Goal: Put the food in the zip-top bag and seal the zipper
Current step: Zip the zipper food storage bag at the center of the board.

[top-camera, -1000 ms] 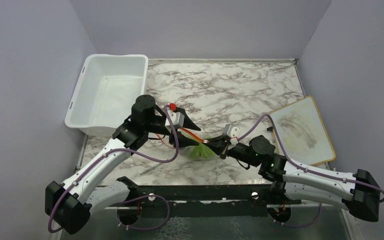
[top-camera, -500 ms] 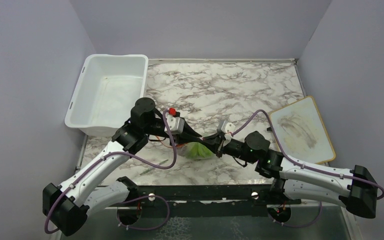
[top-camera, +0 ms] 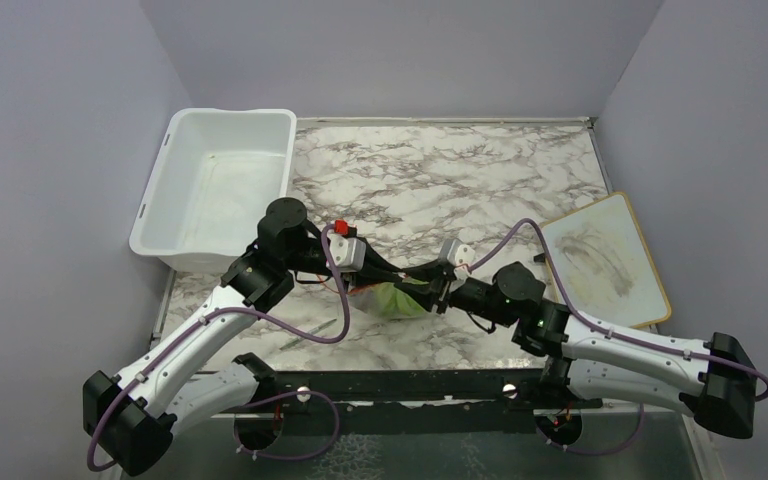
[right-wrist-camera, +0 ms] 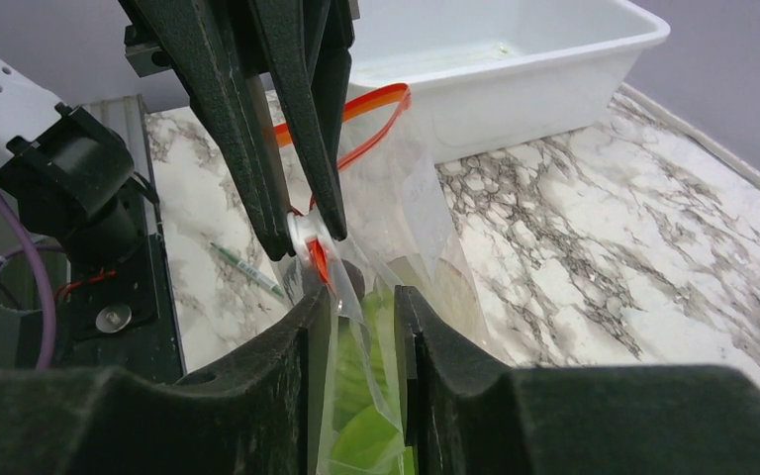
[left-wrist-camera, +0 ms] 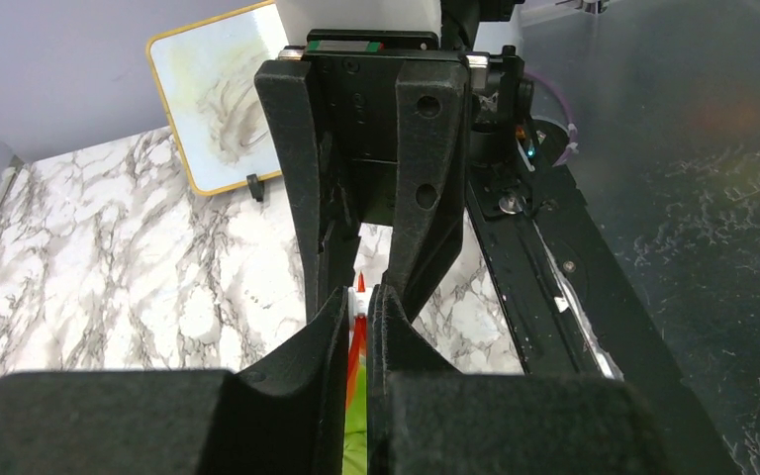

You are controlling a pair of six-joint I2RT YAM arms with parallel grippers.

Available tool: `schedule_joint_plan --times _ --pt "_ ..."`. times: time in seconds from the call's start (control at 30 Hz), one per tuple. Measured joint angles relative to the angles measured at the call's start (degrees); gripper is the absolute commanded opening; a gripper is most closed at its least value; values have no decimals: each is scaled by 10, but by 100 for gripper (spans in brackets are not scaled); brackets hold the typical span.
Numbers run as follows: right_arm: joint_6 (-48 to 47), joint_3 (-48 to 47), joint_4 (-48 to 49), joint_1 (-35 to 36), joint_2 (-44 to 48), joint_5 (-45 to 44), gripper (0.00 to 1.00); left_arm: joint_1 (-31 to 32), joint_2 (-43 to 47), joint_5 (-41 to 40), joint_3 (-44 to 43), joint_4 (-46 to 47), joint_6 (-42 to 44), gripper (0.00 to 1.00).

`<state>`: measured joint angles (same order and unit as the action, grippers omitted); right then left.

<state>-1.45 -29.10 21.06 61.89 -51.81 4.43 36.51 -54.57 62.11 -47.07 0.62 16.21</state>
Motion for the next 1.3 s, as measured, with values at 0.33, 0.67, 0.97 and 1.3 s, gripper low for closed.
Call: schedule_joint_plan --times 0.33,0.67,0.97,1.3 --pt "-24 -17 1 0 -7 11 1 0 -1 0 0 1 3 0" --pt "-47 -15 -37 0 34 12 1 5 -7 -19 -29 -78 91 0" --pt "-49 0 -65 0 86 7 1 6 -13 -35 -39 -127 132 0" --pt "-46 2 -114 0 162 -46 1 6 -16 -68 -60 -173 158 0"
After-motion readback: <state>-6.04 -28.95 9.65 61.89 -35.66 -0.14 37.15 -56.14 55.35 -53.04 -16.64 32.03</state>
